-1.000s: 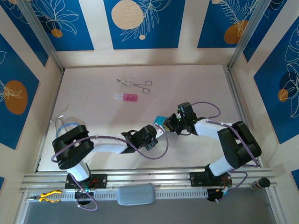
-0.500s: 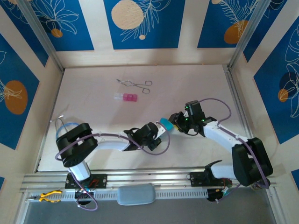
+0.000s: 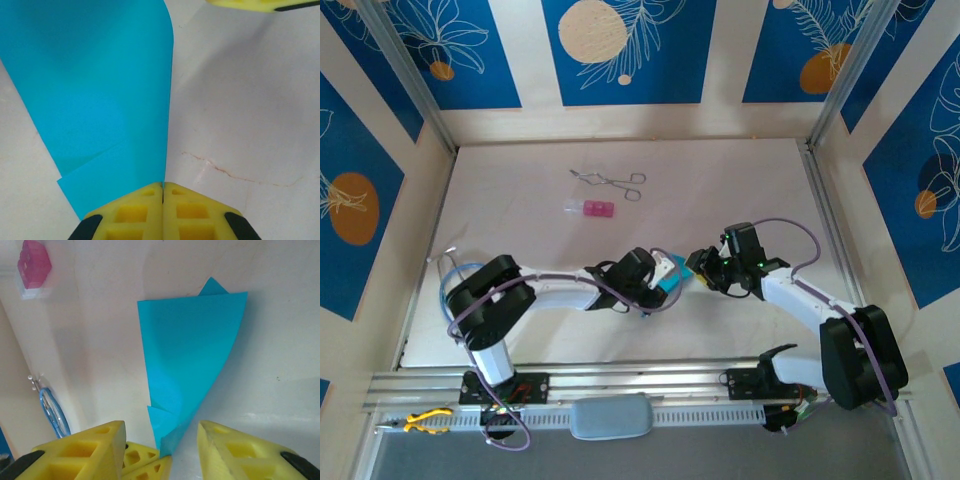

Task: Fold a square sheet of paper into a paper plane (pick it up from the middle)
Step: Fold the wing for the fifth time at the center of the table.

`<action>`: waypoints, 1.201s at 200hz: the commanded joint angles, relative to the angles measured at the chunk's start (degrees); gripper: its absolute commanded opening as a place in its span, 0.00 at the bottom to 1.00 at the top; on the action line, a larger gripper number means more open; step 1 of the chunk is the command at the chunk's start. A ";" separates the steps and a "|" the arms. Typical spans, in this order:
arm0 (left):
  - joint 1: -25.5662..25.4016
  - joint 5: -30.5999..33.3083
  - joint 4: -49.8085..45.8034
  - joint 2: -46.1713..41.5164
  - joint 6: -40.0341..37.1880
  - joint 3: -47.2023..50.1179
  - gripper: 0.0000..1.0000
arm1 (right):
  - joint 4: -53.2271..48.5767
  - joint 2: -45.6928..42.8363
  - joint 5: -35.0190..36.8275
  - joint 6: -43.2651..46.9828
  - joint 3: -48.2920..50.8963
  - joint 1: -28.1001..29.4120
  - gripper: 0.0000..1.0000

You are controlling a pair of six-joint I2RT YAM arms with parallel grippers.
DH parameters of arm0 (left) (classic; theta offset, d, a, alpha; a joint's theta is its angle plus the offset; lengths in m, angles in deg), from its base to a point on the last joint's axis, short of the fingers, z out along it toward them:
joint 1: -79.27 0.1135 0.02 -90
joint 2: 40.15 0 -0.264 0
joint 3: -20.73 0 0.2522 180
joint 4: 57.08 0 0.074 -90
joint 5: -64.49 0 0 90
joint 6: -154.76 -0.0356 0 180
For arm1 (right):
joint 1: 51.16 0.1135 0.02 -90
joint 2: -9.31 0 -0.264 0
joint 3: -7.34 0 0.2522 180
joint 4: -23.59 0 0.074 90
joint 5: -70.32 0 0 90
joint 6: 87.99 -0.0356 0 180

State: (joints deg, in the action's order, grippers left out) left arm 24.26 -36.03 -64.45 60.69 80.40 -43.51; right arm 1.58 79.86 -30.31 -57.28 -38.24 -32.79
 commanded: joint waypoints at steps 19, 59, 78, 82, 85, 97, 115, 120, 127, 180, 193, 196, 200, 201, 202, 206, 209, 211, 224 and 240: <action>2.53 -9.14 -0.55 1.66 4.66 -1.89 0.01 | 0.34 -0.85 -3.43 1.80 1.46 -0.60 0.41; 2.86 -6.77 0.98 -0.57 2.19 -0.13 0.01 | -0.84 1.43 -3.89 0.07 0.47 -1.12 0.41; 2.80 -5.17 0.98 -1.40 0.14 0.54 0.01 | -1.90 3.04 -3.21 -1.67 -1.05 -0.81 0.42; 2.80 -4.85 0.87 -1.45 -0.25 0.58 0.01 | -1.90 3.34 -3.09 -2.05 -1.28 -0.75 0.42; 2.73 -4.64 0.78 -1.51 -0.47 0.60 0.01 | -1.86 3.59 -3.00 -2.38 -1.45 -0.69 0.42; 2.71 -3.78 0.14 -1.76 -1.53 0.53 0.02 | -1.23 4.41 -3.19 -3.15 -2.10 -0.40 0.43; 2.62 -2.46 -0.11 -2.35 -2.64 0.75 0.02 | -1.10 6.27 -3.83 -5.19 -3.50 -0.01 0.46; 2.58 -2.16 0.16 -2.48 -2.91 0.90 0.02 | -0.84 6.94 -4.30 -5.35 -3.87 0.18 0.46; 2.53 -1.89 0.42 -2.79 -3.35 1.14 0.02 | -0.77 7.71 -4.33 -5.59 -4.47 0.50 0.46; 1.75 0.51 -0.26 -3.63 -6.91 1.17 0.04 | -1.19 13.46 -4.09 -6.62 -7.96 3.08 0.46; 1.32 1.56 -0.03 -4.01 -8.04 1.51 0.05 | -1.97 14.59 -4.12 -6.20 -8.82 3.36 0.44; 1.18 1.78 -0.04 -4.06 -8.29 1.59 0.05 | -1.97 14.84 -4.20 -6.14 -8.92 3.41 0.43; 1.06 2.17 0.02 -4.14 -8.64 1.61 0.05 | -1.95 14.93 -4.37 -6.11 -8.99 3.42 0.42; 1.05 2.26 0.02 -4.10 -8.67 1.65 0.05 | -1.95 14.99 -4.38 -6.10 -8.98 3.47 0.42; 1.04 2.31 0.02 -4.09 -8.73 1.68 0.05 | -1.94 15.07 -4.39 -6.15 -9.02 3.45 0.42; 0.96 2.62 -0.06 -4.09 -8.93 1.70 0.05 | -1.97 15.17 -4.47 -6.11 -9.05 3.45 0.41; 0.91 2.81 -0.06 -4.20 -9.12 1.80 0.05 | -1.95 15.17 -4.56 -6.03 -9.06 3.45 0.40; 0.90 2.97 -0.06 -4.19 -9.24 1.79 0.05 | -1.95 15.16 -4.59 -6.08 -9.06 3.48 0.39; 0.78 3.47 0.18 -4.24 -9.78 1.97 0.05 | -2.20 15.09 -4.42 -5.85 -9.14 3.51 0.36; 0.52 3.99 -0.13 -4.24 -10.45 1.72 0.05 | -2.48 15.27 -4.37 -5.53 -9.15 3.47 0.29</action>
State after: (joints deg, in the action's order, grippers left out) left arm 25.53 -34.02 -64.30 58.13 72.72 -42.14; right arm 0.99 94.68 -33.44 -62.94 -45.87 -29.73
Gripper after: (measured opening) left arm 0.061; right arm 0.330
